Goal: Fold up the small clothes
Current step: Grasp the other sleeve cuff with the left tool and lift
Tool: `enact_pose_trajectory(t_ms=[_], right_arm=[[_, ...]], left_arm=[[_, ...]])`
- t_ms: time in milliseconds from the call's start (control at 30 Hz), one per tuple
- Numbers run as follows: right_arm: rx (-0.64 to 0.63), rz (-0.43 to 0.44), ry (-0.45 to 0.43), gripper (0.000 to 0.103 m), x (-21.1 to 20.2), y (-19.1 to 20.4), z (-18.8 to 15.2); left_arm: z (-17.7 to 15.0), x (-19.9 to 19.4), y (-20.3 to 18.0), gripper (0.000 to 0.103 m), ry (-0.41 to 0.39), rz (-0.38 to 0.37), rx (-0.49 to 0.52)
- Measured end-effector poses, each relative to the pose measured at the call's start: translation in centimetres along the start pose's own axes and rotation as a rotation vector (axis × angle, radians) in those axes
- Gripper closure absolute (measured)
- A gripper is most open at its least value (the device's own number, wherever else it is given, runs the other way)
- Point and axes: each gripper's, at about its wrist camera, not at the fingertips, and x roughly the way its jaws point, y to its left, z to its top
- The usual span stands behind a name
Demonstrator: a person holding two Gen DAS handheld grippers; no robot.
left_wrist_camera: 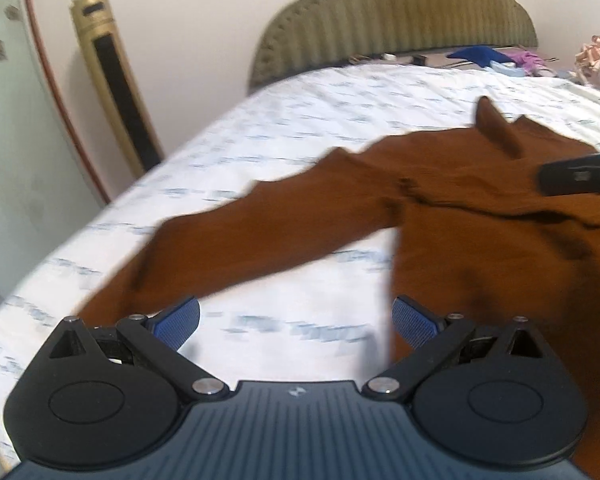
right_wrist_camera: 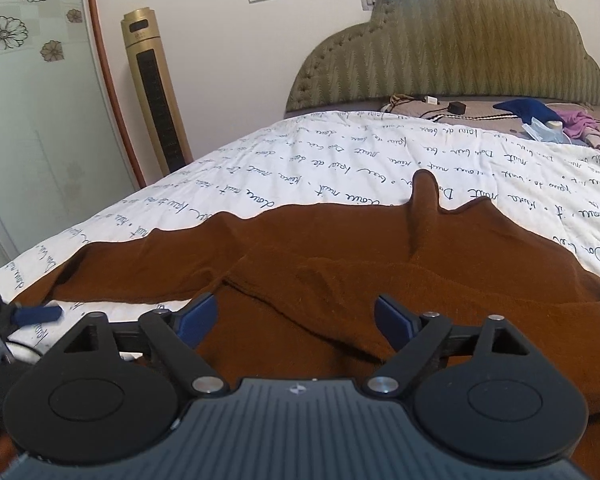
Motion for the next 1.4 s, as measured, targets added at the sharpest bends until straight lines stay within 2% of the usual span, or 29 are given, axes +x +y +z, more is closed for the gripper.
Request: enact_pose_trajectory(t_ms=[133, 333, 400, 500, 533, 633, 667, 733, 767, 867, 967, 1100, 1233, 1267, 1367, 1400], right_arm=[[-0.02, 0.005, 0.007, 0.015, -0.9, 0.1, -0.6], [-0.017, 0.005, 0.006, 0.013, -1.8, -0.3, -1.1], [-0.005, 0.009, 0.007, 0.012, -1.8, -0.5, -1.3], [0.006, 0.011, 0.015, 0.012, -1.5, -0.6, -1.5], [0.007, 0.011, 0.019, 0.012, -1.4, -0.6, -1.6], [0.004, 0.01, 0.023, 0.012, -1.4, -0.5, -1.8], [0.005, 0.009, 0.022, 0.012, -1.4, -0.6, -1.9], [0.011, 0.007, 0.021, 0.011, -1.5, -0.8, -2.0], [0.015, 0.005, 0.021, 0.011, -1.5, -1.0, -2.0], [0.028, -0.001, 0.018, 0.011, -1.7, -1.5, -2.0], [0.038, 0.0, 0.011, 0.011, -1.8, -1.8, -2.0], [0.044, -0.006, 0.003, 0.011, -2.2, -2.4, -2.2], [0.067, -0.022, -0.007, 0.011, -2.6, -3.3, -2.3], [0.074, -0.027, -0.011, 0.011, -2.8, -3.6, -2.4], [0.097, -0.05, -0.024, 0.011, -3.5, -4.6, -2.6], [0.105, -0.059, -0.028, 0.01, -3.8, -5.0, -2.7]], left_arm=[[-2.4, -0.1, 4.5, 0.0, -0.008, 0.101, 0.081], [-5.6, 0.7, 10.1, 0.002, 0.055, 0.223, 0.153], [-6.1, 0.6, 11.2, 0.012, 0.051, 0.251, 0.187], [-6.3, 0.7, 12.0, 0.033, 0.064, 0.27, 0.222], [-6.4, 1.0, 12.2, 0.045, 0.074, 0.273, 0.233], [-7.0, 2.0, 12.1, 0.068, 0.111, 0.297, 0.289], [-7.4, 2.0, 12.0, 0.07, 0.115, 0.312, 0.315], [-7.7, 2.3, 11.8, 0.085, 0.113, 0.34, 0.343], [-7.6, 2.4, 11.8, 0.088, 0.118, 0.342, 0.344], [-6.9, 2.0, 12.3, 0.091, 0.129, 0.32, 0.297], [-5.4, 0.7, 13.1, 0.091, 0.127, 0.227, 0.187], [-1.2, -2.1, 13.7, 0.091, 0.073, -0.033, -0.003], [3.0, -4.0, 11.3, 0.091, -0.012, -0.289, -0.049], [4.4, -4.2, 10.2, 0.091, -0.026, -0.377, -0.063], [7.2, -3.7, 7.1, 0.091, -0.03, -0.576, -0.101], [7.9, -3.3, 5.9, 0.091, -0.029, -0.618, -0.104]])
